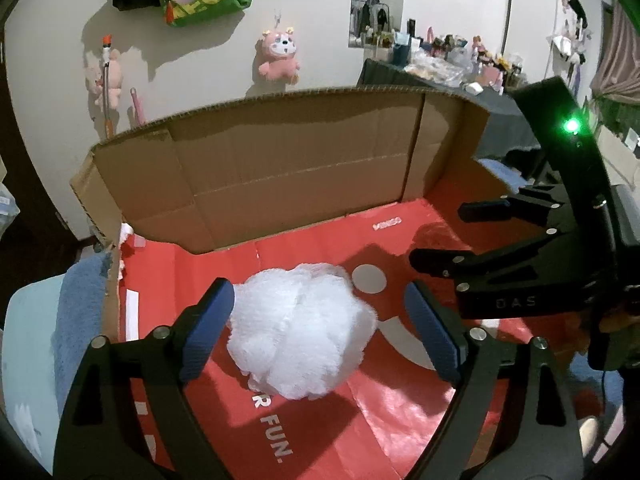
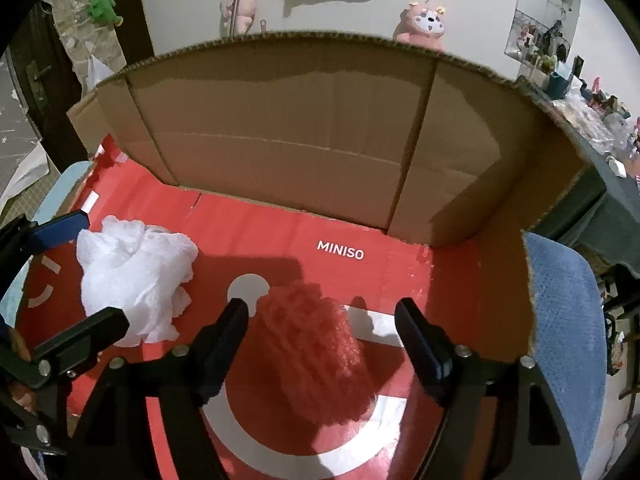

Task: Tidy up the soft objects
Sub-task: 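Withdraw both tools from the box back toward the remaining items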

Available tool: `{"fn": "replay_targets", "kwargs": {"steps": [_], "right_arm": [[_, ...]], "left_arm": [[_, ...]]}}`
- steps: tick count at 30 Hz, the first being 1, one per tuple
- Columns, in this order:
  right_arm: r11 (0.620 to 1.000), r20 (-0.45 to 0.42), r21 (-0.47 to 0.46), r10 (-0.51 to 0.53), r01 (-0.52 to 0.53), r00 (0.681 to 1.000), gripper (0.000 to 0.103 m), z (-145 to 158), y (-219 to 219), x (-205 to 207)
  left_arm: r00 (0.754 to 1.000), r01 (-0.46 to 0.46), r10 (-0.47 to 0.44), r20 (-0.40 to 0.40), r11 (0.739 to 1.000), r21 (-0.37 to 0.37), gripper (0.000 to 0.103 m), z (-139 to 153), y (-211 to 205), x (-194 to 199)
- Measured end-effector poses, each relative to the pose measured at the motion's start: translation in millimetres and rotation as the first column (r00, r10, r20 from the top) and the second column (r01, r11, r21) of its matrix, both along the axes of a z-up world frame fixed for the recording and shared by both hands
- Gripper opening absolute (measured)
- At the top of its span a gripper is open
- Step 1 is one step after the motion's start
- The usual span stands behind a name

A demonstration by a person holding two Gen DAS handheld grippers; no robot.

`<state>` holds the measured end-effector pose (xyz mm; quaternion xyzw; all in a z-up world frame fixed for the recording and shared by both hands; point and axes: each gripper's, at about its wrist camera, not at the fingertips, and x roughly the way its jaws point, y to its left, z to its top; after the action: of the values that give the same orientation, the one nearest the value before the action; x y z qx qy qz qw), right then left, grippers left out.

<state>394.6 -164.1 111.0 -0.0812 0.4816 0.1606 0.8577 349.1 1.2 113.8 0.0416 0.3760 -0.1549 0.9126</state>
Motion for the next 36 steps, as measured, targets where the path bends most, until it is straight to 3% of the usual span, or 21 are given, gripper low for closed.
{"fn": "replay_targets", "kwargs": {"steps": [4,9,11,22,36], "right_arm": [[1.000,0.024,0.015,-0.007,0.006,1.000,0.084,13.2,-3.4,-7.1],[0.999,0.075,0.049,-0.022,0.019,0.997,0.087,42.1,-14.4,-24.4],[0.998,0.105,0.058,-0.027,0.021,0.994,0.093,55.1,-16.5,-34.9],[0.993,0.287,0.116,-0.025,-0.009,0.958,0.103,120.2,-28.8,-127.6],[0.984,0.474,0.172,-0.037,-0.051,0.880,0.103,148.8,-44.4,-267.1]], "left_arm": [[0.999,-0.010,0.011,0.034,0.999,-0.031,0.095,16.2,3.6,-13.3],[0.994,-0.011,0.016,0.111,0.999,-0.047,0.097,42.2,5.8,-40.1],[0.990,-0.010,0.017,0.142,0.999,-0.051,0.099,53.1,6.3,-53.2],[0.944,-0.033,0.066,0.323,0.994,-0.106,0.103,101.9,20.0,-146.3],[0.885,-0.049,0.113,0.451,0.987,-0.150,0.103,100.9,22.9,-255.5]]}}
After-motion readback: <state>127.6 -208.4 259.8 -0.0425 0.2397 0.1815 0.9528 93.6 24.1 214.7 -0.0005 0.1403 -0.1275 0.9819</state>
